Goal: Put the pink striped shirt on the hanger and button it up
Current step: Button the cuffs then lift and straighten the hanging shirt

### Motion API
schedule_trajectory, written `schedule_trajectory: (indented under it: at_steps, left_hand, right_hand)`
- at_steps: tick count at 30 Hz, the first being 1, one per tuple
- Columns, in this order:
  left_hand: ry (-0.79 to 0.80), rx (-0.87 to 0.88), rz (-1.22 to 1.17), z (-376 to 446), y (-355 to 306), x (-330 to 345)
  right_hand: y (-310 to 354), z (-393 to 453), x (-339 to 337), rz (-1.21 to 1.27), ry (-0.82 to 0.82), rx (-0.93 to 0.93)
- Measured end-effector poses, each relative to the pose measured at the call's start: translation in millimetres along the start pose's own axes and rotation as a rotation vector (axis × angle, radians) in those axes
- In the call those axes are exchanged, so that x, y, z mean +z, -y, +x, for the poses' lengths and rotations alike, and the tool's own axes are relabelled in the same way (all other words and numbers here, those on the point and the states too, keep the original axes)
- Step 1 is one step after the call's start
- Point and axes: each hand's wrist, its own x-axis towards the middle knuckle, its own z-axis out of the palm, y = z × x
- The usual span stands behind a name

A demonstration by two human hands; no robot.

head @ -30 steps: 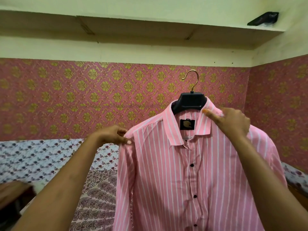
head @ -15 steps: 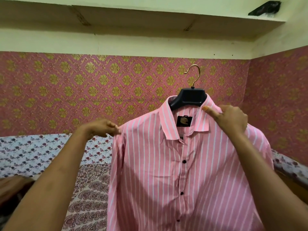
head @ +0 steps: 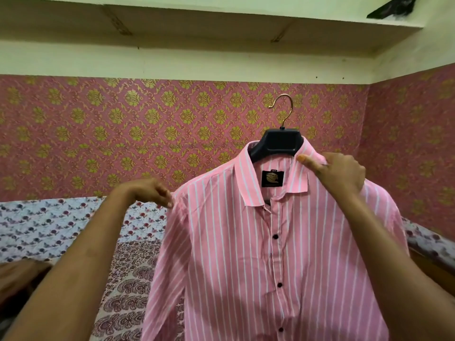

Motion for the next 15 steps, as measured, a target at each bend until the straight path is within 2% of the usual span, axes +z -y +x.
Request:
schedule_trajectory:
  at_steps: [1, 3, 6, 8, 10, 12, 15]
  left_hand:
    - [0.002, -0.050, 0.081, 2.0, -0.6, 1.3]
    - [-0.111, -0.067, 0.105, 2.4, -6.7, 1.8]
    - [-0.363, 0.216, -0.109, -1.7, -44.0, 6.9]
    - [-0.355, 0.416, -0.279, -5.5, -80.0, 14.7]
    - [-0.293, 0.527, -0.273, -3.0, -106.6, 24.0]
    - [-0.312, 0.558, -0.231, 6.8, -116.3, 30.3]
    - [-0.340, 0.577, -0.377, 14.3, -117.2, 31.3]
  right_hand:
    - [0.6, -0.1, -0.4, 0.005, -0.008, 0.002]
    - [1.1, -0.7, -1.1, 0.020, -0.032, 0.010]
    - [8.3, -1.3, 0.2, 0.033, -0.034, 0.029]
    - [19.3, -1.2, 1.4, 0.028, -0.013, 0.024]
    - [29.7, 0.5, 0.4, 0.014, -0.015, 0.016]
    - [36.1, -1.0, -2.9, 0.021, -0.006, 0.017]
    - [30.7, -2.2, -6.3, 0.076, 0.029, 0.000]
